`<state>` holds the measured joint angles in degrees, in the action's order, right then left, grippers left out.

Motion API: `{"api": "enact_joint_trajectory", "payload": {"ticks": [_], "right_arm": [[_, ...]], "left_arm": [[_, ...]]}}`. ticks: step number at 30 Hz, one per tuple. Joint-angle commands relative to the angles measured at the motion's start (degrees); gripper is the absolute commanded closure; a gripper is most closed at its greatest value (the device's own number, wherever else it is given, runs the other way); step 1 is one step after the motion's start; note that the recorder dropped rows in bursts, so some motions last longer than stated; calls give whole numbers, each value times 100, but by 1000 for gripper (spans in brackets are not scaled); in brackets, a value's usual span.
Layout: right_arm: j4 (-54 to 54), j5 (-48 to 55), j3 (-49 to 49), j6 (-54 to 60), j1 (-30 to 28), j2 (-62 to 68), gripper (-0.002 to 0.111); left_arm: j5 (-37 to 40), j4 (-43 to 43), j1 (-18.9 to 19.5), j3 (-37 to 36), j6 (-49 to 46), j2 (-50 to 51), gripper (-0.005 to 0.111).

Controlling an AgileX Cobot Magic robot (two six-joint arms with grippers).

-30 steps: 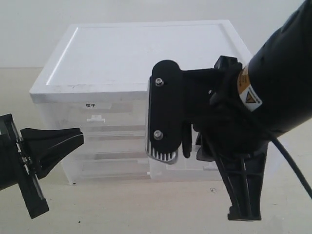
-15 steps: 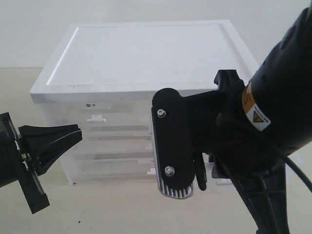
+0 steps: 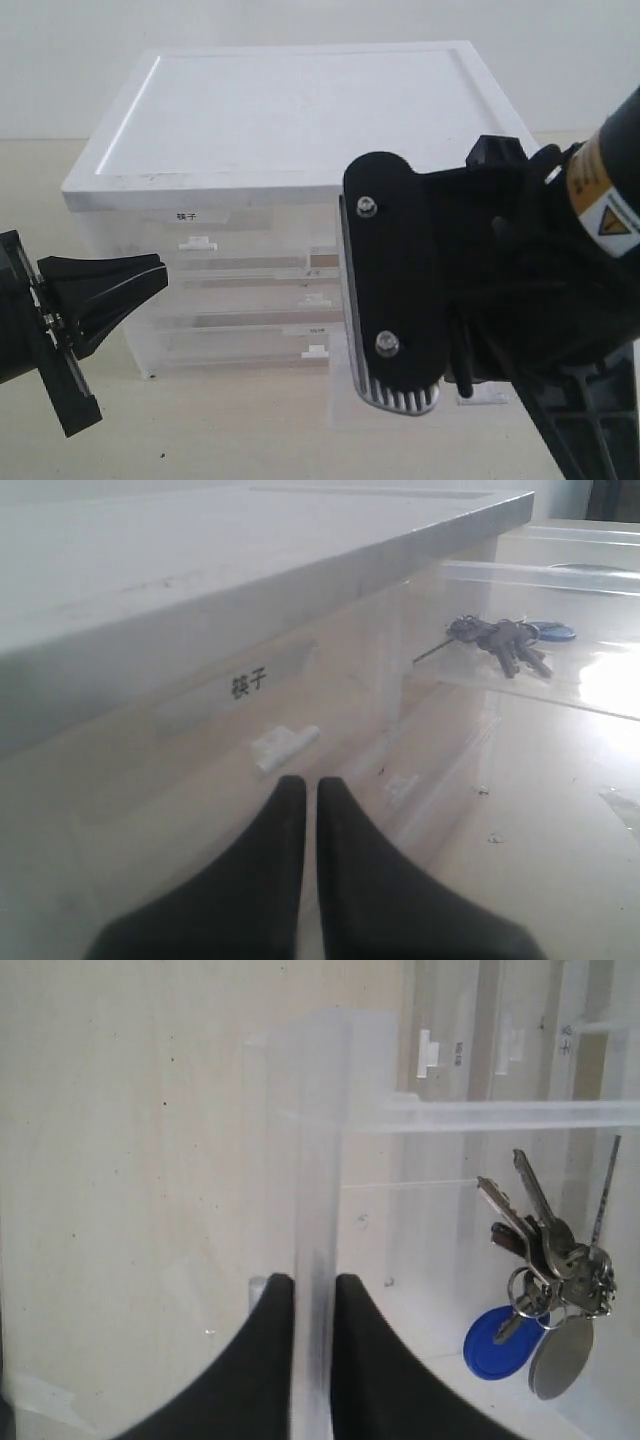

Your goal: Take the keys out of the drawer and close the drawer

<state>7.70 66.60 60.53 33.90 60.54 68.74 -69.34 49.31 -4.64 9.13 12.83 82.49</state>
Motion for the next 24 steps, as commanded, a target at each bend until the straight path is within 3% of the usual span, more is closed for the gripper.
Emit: {"api": "enact_joint_trajectory", "payload": {"ticks": [1,4,6,8,10,14,16,19,24], "right_arm": [[-130,59,10,-155,-4,-68,86],[-87,68,10,-238,-4,-82,68],[-6,-119,10,-258,-4,-172,68],[786,-882,10,-1597,-4,-451,68],[2249,-1055,-5,-4023,-4,-461,68],[2776,-1523,-801,-4901,-4,-172,68],[3317,-1967,-1123,-5796,-4,-46,68],[4166,-1780,-1127,-7240,-102,249,68],[3077,-2461,-1127,-7023,-685,545,68]], "left_arm": [[-62,-70,-11,21,-7,18,102],[-62,-70,-11,21,-7,18,102],[-62,-70,-11,21,-7,18,102],[-62,-70,-11,21,-7,18,102],[-62,-70,-11,21,-7,18,102],[-62,-33,-11,21,33,18,102],[-62,-22,-11,21,37,18,102],[-62,-22,-11,21,37,18,102],[-62,2,-11,21,105,18,102]]}}
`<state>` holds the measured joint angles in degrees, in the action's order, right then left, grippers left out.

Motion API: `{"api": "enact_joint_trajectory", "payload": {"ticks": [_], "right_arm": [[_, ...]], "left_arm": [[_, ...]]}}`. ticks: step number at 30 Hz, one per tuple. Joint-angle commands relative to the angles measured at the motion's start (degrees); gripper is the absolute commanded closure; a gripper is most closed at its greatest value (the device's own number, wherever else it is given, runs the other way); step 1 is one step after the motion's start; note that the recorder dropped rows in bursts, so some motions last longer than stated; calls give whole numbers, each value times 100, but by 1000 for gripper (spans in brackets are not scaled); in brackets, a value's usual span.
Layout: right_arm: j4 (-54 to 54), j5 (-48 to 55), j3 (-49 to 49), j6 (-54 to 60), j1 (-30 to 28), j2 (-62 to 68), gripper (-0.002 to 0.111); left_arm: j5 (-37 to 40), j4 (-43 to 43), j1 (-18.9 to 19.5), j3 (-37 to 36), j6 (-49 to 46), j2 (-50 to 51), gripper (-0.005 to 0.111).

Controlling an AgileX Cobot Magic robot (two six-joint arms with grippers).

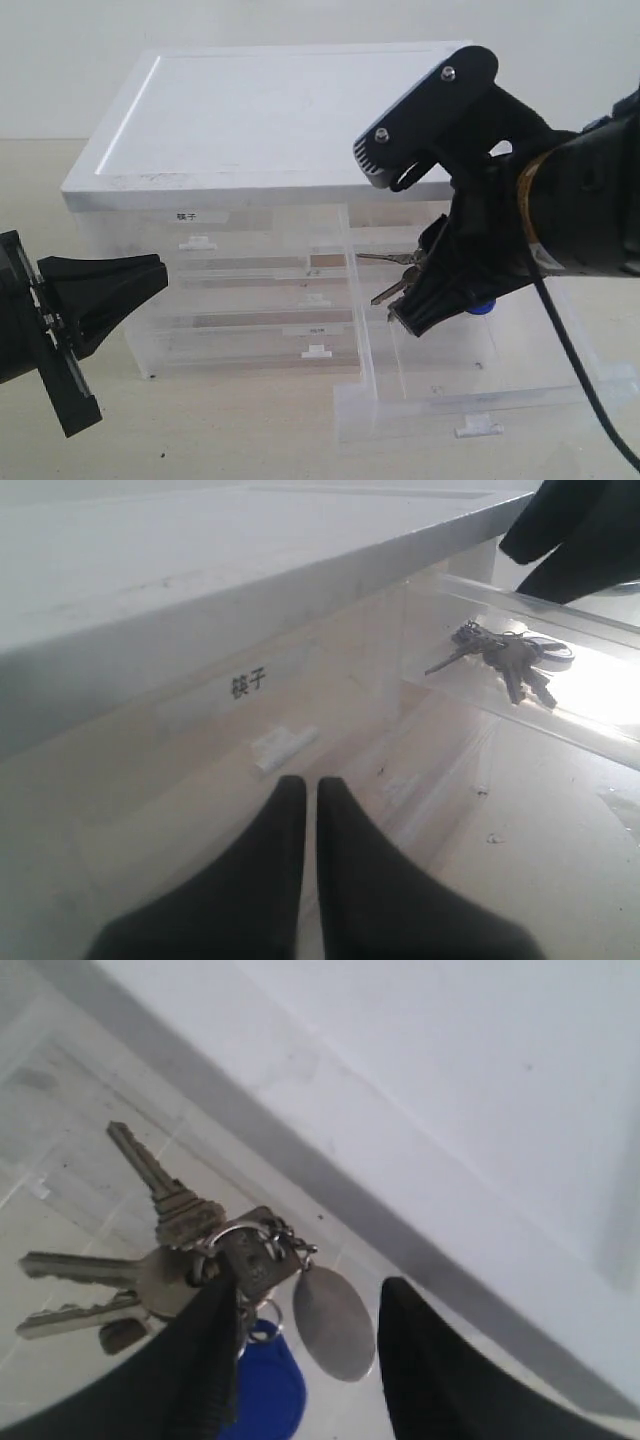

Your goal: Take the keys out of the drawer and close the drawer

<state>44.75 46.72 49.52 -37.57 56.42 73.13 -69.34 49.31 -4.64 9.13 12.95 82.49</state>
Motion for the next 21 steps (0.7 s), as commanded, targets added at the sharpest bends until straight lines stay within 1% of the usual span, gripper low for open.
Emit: {"api": "enact_joint_trajectory", "payload": {"ticks": [1,5,8,9,11,13,20,21], "right_arm": [[-730,-583,-25,210,-274,106,68],[-639,-697,-25,116,-274,163,68],[-324,-676,-25,-429,-274,361,66],[-187,-687,-25,-569,-274,430,63],[-59,-599,-14,-781,-274,589,51],[-59,-432,54,-686,-274,690,44],[-137,-581,139,-715,-274,752,45],[-312,-514,139,-715,-274,752,45]], "left_arm": [[-62,2,-11,21,93,18,102],[-62,1,-11,21,93,18,102],[-62,1,-11,21,106,18,102],[-62,15,-11,21,107,18,102],[-62,84,-11,21,107,18,102],[-62,112,-11,21,119,18,102],[-62,110,-11,21,153,18,102],[-62,110,-11,21,153,18,102]]}}
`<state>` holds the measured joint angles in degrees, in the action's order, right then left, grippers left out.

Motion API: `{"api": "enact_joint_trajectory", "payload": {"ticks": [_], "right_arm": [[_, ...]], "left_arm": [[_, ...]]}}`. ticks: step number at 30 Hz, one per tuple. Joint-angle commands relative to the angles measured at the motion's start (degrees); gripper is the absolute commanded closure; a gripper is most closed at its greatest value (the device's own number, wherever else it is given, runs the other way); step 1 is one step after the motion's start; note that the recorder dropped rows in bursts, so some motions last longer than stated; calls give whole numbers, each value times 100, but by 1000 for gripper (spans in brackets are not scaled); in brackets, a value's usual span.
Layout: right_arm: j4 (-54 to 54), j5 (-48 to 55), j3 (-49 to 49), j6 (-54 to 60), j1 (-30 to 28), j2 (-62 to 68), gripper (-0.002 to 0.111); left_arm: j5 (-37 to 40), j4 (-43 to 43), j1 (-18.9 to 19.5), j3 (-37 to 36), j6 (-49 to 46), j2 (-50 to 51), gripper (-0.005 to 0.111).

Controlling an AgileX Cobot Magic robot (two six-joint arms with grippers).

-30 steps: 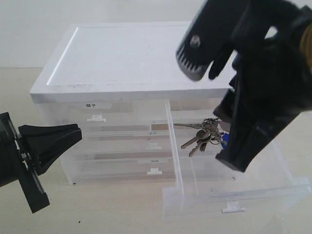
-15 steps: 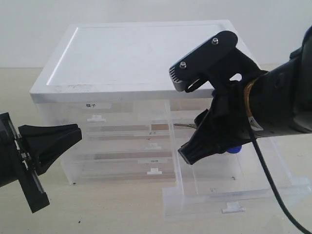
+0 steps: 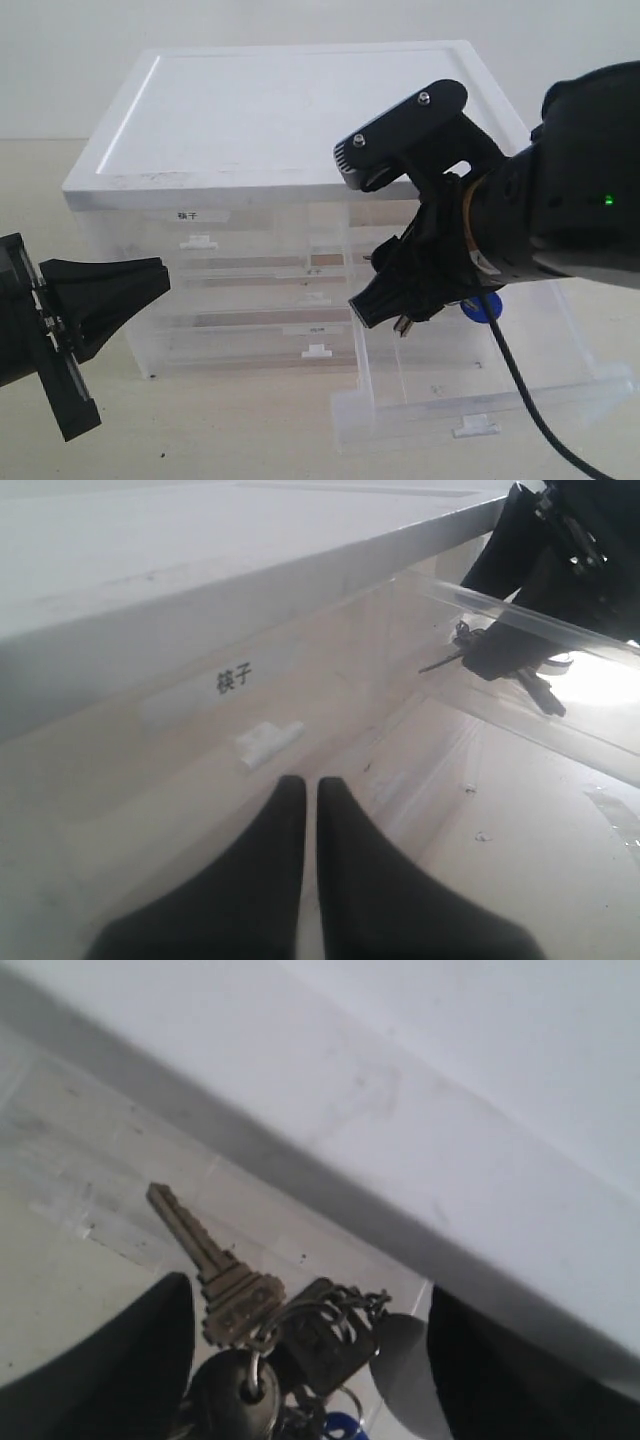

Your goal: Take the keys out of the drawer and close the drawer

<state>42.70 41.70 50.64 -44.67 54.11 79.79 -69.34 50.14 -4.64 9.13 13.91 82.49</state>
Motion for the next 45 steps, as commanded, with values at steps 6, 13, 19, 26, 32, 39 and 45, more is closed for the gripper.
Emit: {"api": "enact_joint_trajectory", "payload": {"ticks": [6,13,19,26,32,39,45], "right_arm": [[-357,2,27,202,-42,85,47],[161,314,-66,348,-42,85,93],[77,514,-31,696,-29,85,102],[-378,500,345,1424,-29,-149,108],[-413,442,377,1627,-29,-675,108],[-817,209,377,2009,-29,-1348,108],[-1196,-12,377,2386,-29,-1844,108]], "left_arm": [[-62,38,-11,21,57,18,102],[-62,38,-11,21,57,18,102],[-62,24,-11,21,57,18,102],[-62,25,-11,21,57,18,102],[-62,25,-11,21,57,18,102],[-62,25,-11,21,57,18,102],[-62,25,-11,21,57,18,102]]}}
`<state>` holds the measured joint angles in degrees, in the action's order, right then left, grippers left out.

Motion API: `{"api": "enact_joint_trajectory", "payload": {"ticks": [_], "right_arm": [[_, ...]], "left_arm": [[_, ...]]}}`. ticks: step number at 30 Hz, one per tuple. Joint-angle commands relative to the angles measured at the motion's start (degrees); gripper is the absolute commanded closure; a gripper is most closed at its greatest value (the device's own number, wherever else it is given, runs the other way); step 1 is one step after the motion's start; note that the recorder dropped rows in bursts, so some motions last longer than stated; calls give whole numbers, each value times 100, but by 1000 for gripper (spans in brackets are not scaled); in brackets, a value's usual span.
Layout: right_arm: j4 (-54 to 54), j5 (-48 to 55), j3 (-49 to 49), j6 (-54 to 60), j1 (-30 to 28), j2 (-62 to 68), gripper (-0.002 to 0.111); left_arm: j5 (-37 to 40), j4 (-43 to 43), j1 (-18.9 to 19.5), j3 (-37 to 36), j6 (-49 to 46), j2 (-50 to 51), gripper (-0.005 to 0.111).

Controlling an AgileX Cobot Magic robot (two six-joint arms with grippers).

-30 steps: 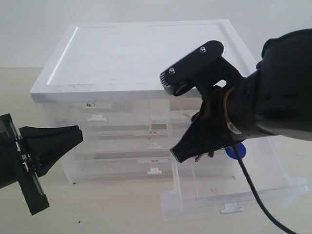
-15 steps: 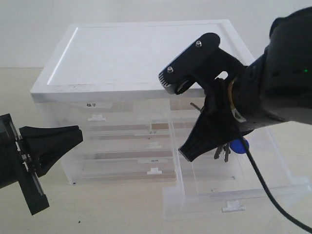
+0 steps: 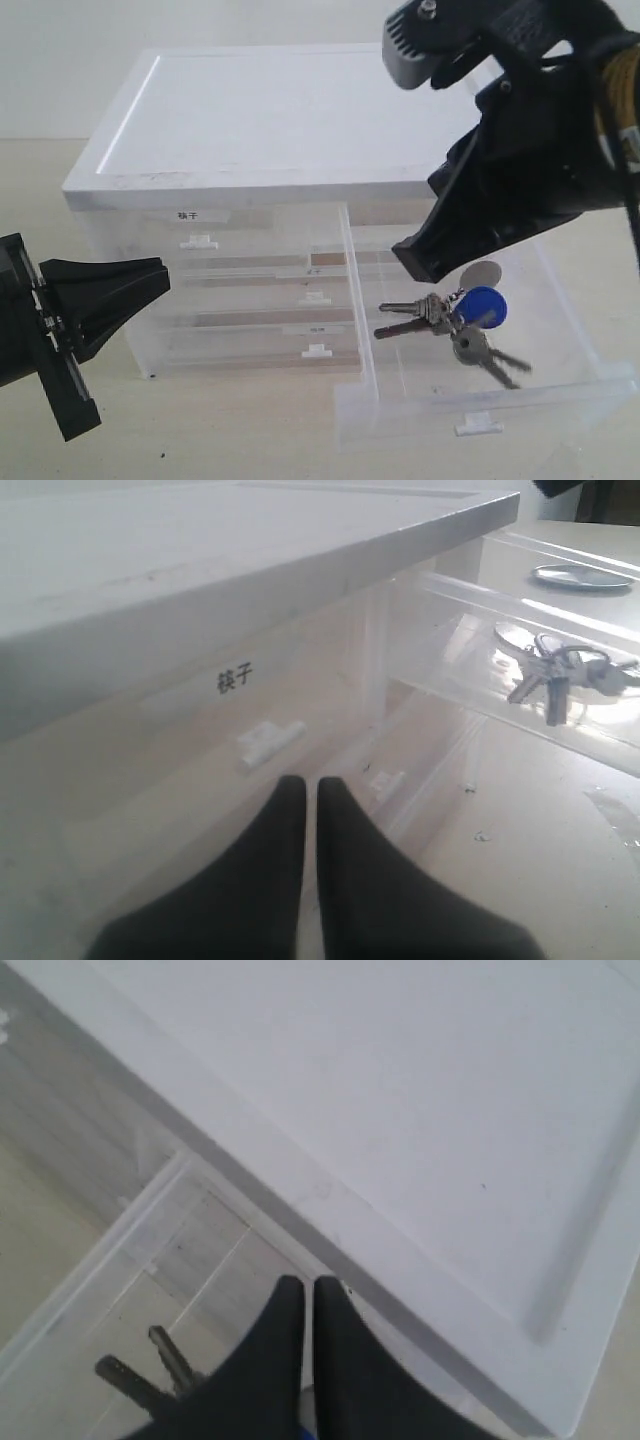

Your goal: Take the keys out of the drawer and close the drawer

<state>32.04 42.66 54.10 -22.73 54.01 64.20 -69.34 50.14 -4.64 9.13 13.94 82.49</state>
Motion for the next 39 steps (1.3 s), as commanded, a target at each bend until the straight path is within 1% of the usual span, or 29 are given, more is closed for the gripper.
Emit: {"api": "enact_joint_trajectory", "payload": {"ticks": [1,4,6,7,9,11,13,17,18,21,26,29,32,35,39], "right_arm": [[-152,-109,31,244,-20,-341,108],[-490,240,31,429,-20,-338,108],[-678,547,31,518,-20,-168,103],[-689,684,31,569,-20,-39,97],[-689,797,31,568,-20,200,81],[-714,813,31,568,-20,450,60],[-740,813,31,621,-20,666,47],[-880,853,31,953,-20,879,47],[-977,864,31,1151,-20,900,48],[-1339,893,31,1845,-20,962,57],[-1441,927,31,2636,-20,984,57],[-1728,992,31,3352,-20,984,57],[-1576,1002,31,3452,-20,1041,57],[-1301,1028,31,3201,-20,1251,57],[-1232,913,31,3174,-20,1537,57]], "left_arm": [[-62,25,-11,21,54,18,102],[-62,25,-11,21,54,18,102],[-62,25,-11,21,54,18,102],[-62,25,-11,21,54,18,102],[-62,25,-11,21,54,18,102],[-62,36,-11,21,54,18,102],[-62,36,-11,21,101,18,102],[-62,36,-11,21,102,18,102],[-62,36,-11,21,102,18,102],[-62,36,-11,21,102,18,102],[-62,72,-11,21,102,18,102],[-62,121,-11,21,102,18,102],[-62,131,-11,21,102,18,102],[-62,131,-11,21,102,18,102],[-62,131,-11,21,102,18,102]]}}
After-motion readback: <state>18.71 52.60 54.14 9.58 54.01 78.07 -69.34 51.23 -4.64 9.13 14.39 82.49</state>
